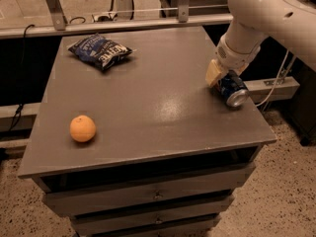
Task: Place pepsi can upright
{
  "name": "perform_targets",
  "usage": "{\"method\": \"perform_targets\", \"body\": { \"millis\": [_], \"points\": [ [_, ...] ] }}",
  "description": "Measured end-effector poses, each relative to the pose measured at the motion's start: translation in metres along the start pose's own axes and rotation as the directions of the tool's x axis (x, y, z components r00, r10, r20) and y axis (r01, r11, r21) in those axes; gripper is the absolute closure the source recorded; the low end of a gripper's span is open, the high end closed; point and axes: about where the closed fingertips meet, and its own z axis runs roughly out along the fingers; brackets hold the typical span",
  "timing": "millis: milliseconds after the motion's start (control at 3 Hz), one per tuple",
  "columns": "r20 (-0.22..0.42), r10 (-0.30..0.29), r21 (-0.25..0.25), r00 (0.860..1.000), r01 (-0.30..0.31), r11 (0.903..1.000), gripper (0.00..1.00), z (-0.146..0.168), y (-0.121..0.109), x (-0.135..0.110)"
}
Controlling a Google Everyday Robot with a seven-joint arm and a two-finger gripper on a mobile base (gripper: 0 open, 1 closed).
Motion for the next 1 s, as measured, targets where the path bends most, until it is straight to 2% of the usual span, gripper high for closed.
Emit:
{"method": "perform_targets", "body": {
  "millis": [333, 667, 1000],
  "points": [
    [0.090, -0.051, -0.007, 0.995, 0.052, 0.9986, 0.88, -0.018, 0.001, -0.013],
    [0.209, -0.126, -0.028, 0.970, 0.135, 0.9904, 1.00, -0.037, 0.004, -0.035],
    [0.351, -0.191, -0.070, 0.917, 0.229, 0.9709, 1.00, -0.053, 0.015, -0.060]
  ]
}}
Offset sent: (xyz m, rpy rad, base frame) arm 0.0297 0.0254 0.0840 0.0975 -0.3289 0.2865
